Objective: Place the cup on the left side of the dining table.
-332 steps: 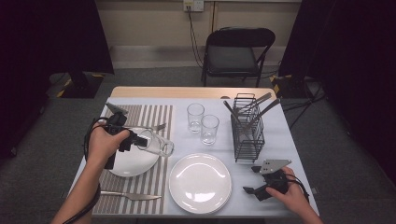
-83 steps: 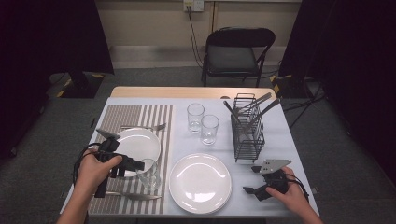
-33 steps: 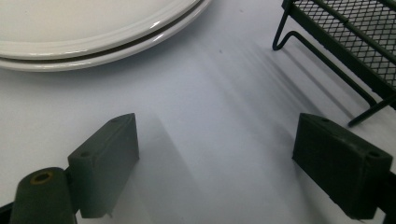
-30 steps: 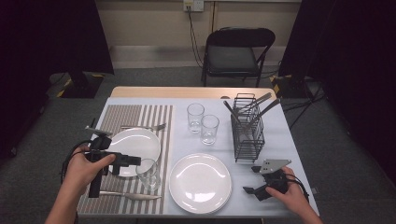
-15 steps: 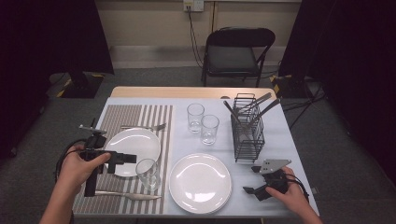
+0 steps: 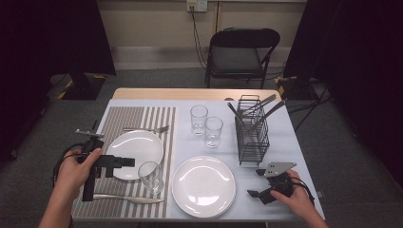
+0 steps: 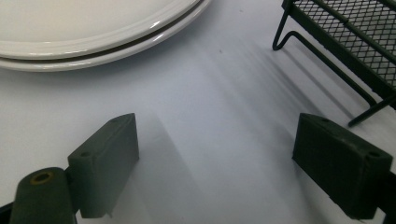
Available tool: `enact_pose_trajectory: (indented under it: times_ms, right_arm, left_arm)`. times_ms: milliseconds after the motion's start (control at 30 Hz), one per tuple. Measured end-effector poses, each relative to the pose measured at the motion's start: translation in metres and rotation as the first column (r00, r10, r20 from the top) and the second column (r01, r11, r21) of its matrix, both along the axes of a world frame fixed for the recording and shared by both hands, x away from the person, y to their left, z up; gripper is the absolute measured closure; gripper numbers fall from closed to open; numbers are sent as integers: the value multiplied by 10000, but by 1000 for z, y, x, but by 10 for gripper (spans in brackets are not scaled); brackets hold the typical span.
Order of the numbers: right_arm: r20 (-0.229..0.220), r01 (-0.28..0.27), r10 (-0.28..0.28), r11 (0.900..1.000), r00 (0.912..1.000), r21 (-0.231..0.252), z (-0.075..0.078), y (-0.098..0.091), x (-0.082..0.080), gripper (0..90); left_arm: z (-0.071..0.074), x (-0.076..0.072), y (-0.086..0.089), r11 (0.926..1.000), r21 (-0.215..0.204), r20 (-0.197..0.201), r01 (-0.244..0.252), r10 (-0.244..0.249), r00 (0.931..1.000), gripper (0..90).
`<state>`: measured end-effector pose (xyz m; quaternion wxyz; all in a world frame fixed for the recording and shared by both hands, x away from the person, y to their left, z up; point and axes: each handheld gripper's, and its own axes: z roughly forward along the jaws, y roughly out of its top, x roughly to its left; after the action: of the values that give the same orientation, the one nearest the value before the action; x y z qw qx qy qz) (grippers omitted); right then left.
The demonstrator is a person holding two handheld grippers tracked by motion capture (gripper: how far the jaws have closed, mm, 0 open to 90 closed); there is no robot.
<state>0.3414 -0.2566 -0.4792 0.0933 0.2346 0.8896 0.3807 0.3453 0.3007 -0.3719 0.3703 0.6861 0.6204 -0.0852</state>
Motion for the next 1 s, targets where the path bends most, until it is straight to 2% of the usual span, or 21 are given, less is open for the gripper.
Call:
enact_pose_trajectory:
  times_ms: [200,267,333,600,1000]
  right_arm:
    - [4,0,0,10000,10000,-3,0,0,0,132]
    - [1,-2,2,10000,10000,-3,0,0,0,132]
    - [-2,-6,6,10000,10000,-6,0,0,0,133]
    - [0,1,-1,10000,10000,-3,0,0,0,133]
    - [-2,-4,4,10000,10000,-8,0,0,0,132]
  left_arm:
    - [-4,-1,2,10000,-94,68,12,-11,10000,271]
    - [-5,-2,3,10000,-2,82,64,-64,9999,271]
    - [-7,-2,4,9999,-110,104,-74,75,9999,270]
    - [-13,-3,5,9998,-203,130,13,-10,9999,268]
    - [-17,-6,7,9999,-160,214,-51,54,9998,268]
